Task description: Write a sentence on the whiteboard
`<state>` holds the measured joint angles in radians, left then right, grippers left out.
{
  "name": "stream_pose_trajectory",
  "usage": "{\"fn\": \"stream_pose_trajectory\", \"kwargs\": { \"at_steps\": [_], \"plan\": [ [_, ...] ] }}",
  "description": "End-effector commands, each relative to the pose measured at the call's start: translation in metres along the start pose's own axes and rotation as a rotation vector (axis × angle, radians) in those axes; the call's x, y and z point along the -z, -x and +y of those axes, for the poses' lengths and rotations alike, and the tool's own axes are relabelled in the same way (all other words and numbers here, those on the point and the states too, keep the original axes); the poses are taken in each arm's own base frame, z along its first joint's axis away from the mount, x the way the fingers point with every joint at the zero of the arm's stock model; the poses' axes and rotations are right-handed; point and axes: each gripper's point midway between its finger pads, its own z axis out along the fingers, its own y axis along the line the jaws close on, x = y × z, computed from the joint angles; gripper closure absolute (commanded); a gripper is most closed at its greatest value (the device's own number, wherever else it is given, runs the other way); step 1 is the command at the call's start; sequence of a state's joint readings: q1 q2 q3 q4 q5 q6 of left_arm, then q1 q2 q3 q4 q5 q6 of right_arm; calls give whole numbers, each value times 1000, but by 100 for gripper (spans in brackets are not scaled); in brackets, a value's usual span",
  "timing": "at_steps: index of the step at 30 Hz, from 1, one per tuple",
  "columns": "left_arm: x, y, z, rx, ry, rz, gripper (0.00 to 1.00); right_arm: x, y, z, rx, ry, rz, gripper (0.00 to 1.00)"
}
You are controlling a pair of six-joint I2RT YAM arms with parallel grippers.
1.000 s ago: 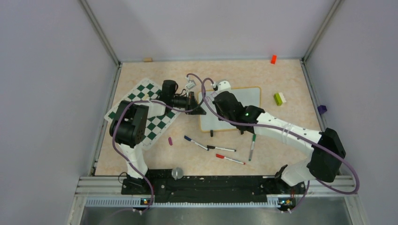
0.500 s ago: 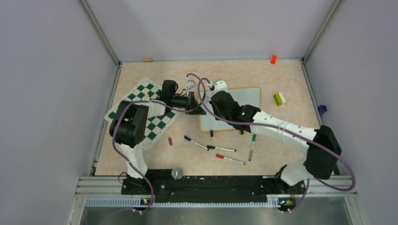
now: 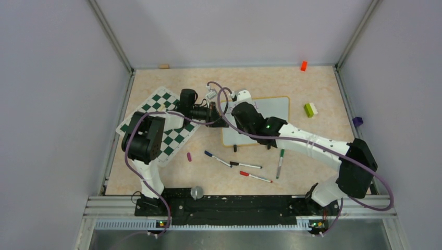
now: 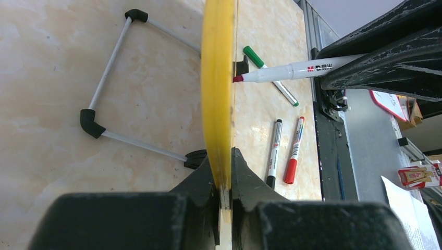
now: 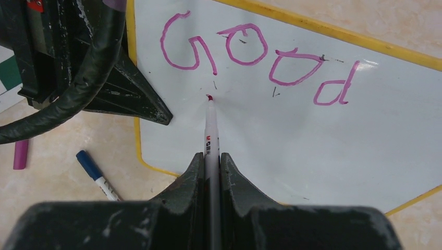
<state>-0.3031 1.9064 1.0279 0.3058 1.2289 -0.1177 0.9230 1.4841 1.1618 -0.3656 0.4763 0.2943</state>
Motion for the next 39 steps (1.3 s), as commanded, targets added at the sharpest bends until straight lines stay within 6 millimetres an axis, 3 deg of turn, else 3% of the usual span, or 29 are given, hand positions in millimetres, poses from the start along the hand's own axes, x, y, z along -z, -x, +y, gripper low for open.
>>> {"fn": "stream_pose_trajectory", "kwargs": {
  "at_steps": [1,10,22,39],
  "plan": [
    [-5,-7,1,-32,14,22,100,2,13,-13,-7,-91,-26,100],
    [-5,-6,1,-35,14,21,100,8,14,-17,-14,-104,-29,100],
    [-5,-7,1,-35,14,22,100,26,44,-6,-49,-8,-103,100],
    [-5,-7,1,-33,12,22,100,15,46,-8,-20,-54,-94,100]
  ]
}}
